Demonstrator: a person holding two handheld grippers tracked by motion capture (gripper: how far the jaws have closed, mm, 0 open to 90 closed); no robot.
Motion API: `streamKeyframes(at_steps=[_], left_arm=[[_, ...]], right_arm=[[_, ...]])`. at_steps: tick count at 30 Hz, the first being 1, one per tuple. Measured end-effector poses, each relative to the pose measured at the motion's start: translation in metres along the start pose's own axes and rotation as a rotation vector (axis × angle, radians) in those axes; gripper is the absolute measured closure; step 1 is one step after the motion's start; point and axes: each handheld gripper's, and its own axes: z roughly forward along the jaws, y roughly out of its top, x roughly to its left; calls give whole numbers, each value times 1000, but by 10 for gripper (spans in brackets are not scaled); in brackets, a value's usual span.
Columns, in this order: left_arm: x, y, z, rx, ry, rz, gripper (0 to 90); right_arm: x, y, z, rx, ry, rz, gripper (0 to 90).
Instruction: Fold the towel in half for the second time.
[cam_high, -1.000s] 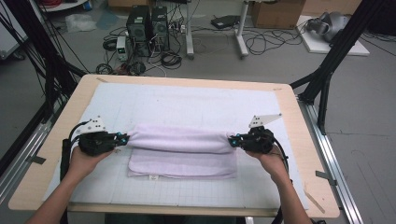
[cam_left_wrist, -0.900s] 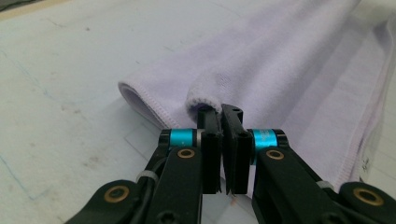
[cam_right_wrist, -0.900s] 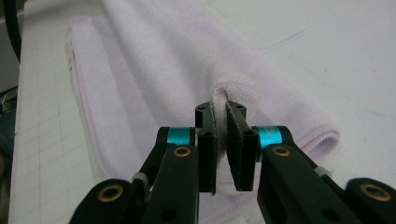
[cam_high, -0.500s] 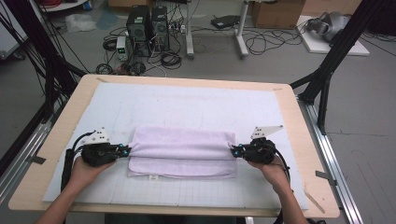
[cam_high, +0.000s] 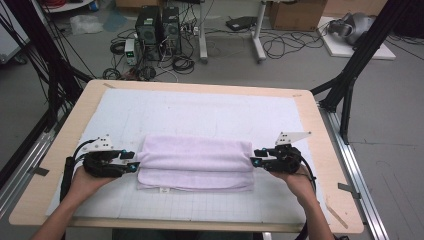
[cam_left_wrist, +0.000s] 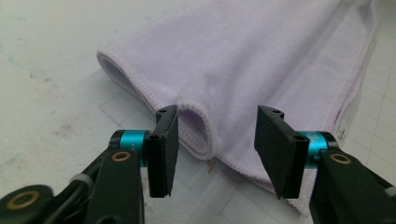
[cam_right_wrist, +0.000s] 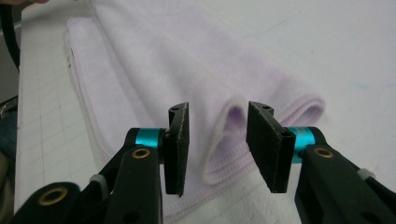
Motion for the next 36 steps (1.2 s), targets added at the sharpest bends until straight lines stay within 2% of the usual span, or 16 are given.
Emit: streamKeyframes(at_steps=[4,8,12,14,15,16,17,18,21,24,29,31,32,34,36], left_arm=[[0,7,5,9,-16,11,434],[3,12,17,26,-20,2,411],[8,12,27,55,-16,-17,452],[8,11,28,70,-39,6,658],[6,11,28,70,-42,15,716],[4,10,27,70,-54,34,817],[2,11,26,67,-59,42,863],[0,11,24,65,-62,50,872],[-7,9,14,44,-65,66,879],[-17,0,-2,28,-69,85,879],[-35,-16,-18,41,-93,106,861],[-40,-16,-21,47,-90,112,713],[-42,-15,-22,44,-88,114,666],[-43,-10,-20,33,-81,112,593],[-42,-8,-16,33,-81,115,588]], right_arm=[[1,9,4,0,1,-14,525],[-1,9,20,54,13,-14,476],[-4,9,30,80,23,-8,470],[-6,8,33,90,36,-3,577],[-6,8,33,100,46,-9,655],[-5,8,33,115,59,-21,752],[-3,8,32,126,76,-25,795],[-1,7,31,117,88,-29,815],[7,7,23,99,104,-50,821],[19,1,12,65,117,-81,820],[38,-14,-4,46,150,-111,781],[41,-17,-9,31,165,-98,724],[41,-17,-12,10,152,-101,689],[41,-15,-16,-9,131,-80,653],[43,-13,-13,-12,128,-89,644]])
